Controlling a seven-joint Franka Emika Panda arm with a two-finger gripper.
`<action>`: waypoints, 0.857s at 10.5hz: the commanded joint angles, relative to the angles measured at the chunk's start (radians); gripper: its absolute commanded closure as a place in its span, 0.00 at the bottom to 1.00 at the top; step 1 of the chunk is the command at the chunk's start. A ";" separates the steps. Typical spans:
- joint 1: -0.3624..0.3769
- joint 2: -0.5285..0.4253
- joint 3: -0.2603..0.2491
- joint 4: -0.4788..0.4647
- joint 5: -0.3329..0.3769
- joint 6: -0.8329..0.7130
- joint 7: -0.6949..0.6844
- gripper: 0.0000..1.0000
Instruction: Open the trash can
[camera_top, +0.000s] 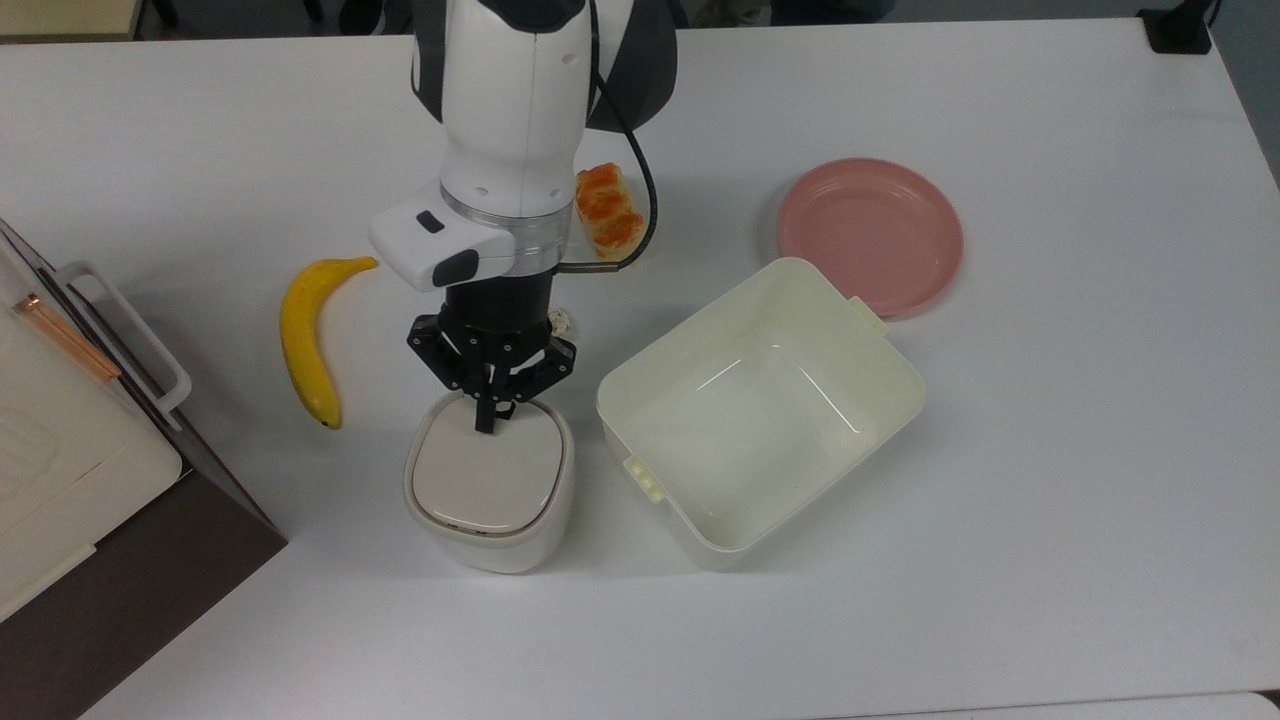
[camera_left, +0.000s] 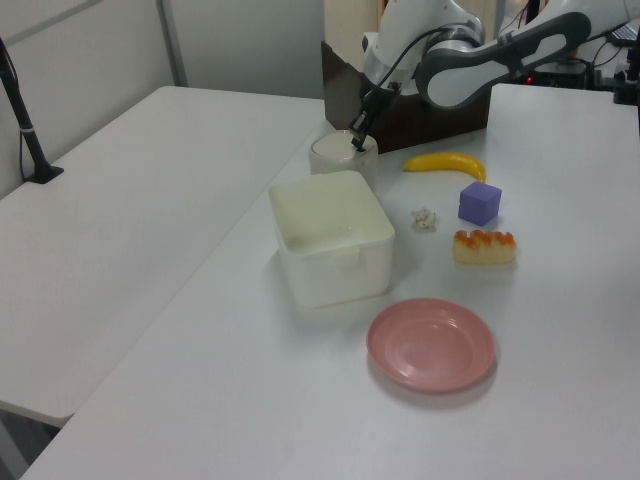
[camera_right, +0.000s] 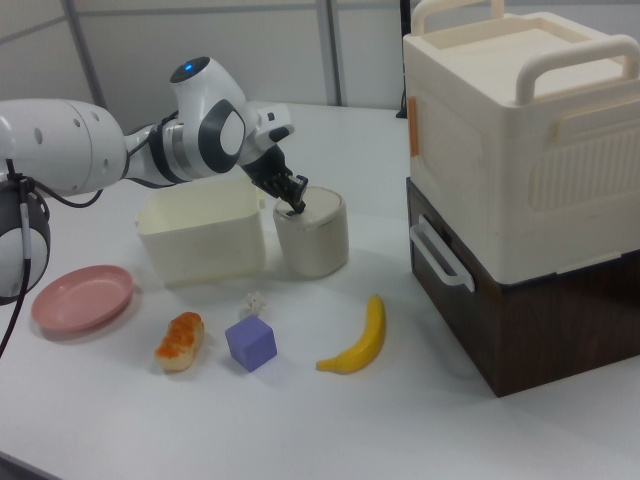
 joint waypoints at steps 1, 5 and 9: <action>0.018 0.002 -0.010 -0.042 -0.038 0.041 0.032 1.00; 0.013 0.002 -0.010 -0.053 -0.048 0.043 0.034 1.00; -0.017 -0.014 -0.009 -0.011 0.087 0.038 0.118 1.00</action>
